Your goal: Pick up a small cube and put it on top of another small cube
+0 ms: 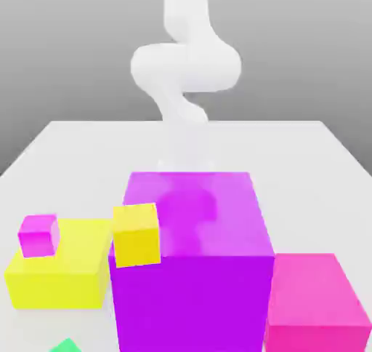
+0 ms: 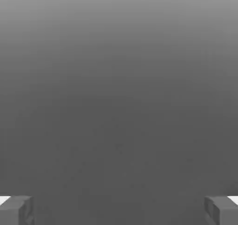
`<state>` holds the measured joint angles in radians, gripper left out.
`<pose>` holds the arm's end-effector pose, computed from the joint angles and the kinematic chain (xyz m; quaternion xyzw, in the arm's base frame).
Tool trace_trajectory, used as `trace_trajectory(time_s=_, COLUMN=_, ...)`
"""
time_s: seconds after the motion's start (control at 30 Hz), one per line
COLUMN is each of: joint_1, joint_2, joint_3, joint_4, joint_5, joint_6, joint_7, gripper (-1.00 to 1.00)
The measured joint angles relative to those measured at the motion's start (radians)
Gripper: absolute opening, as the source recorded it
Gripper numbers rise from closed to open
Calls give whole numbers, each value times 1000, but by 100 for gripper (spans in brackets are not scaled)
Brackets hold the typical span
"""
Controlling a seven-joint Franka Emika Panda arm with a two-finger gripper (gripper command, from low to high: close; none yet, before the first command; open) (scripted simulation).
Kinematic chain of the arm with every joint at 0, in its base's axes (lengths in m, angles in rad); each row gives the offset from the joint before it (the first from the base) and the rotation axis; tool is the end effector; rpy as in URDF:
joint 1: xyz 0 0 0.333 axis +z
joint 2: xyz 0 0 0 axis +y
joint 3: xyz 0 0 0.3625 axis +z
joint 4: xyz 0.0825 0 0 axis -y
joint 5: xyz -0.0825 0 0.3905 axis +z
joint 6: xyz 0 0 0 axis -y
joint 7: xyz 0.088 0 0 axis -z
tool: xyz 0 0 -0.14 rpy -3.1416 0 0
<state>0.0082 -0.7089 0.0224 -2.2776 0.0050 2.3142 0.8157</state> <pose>0.3764 0.0151 0.7019 -0.8602 0.3570 -0.3342 0.1445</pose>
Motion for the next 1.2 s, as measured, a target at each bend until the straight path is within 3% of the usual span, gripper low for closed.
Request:
trace_trajectory(time_s=0.3, joint_1=27, joint_2=330, joint_3=97, joint_4=81, joint_5=-6, joint_6=52, joint_7=75, gripper=0)
trace_trajectory(time_s=0.63, joint_1=90, joint_2=695, joint_3=193, joint_4=171, joint_5=-82, joint_6=108, joint_7=206, gripper=0)
trace_trajectory(time_s=1.2, joint_1=296, joint_2=1319, joint_3=192, joint_4=325, joint_5=-225, joint_6=231, joint_7=421, gripper=0)
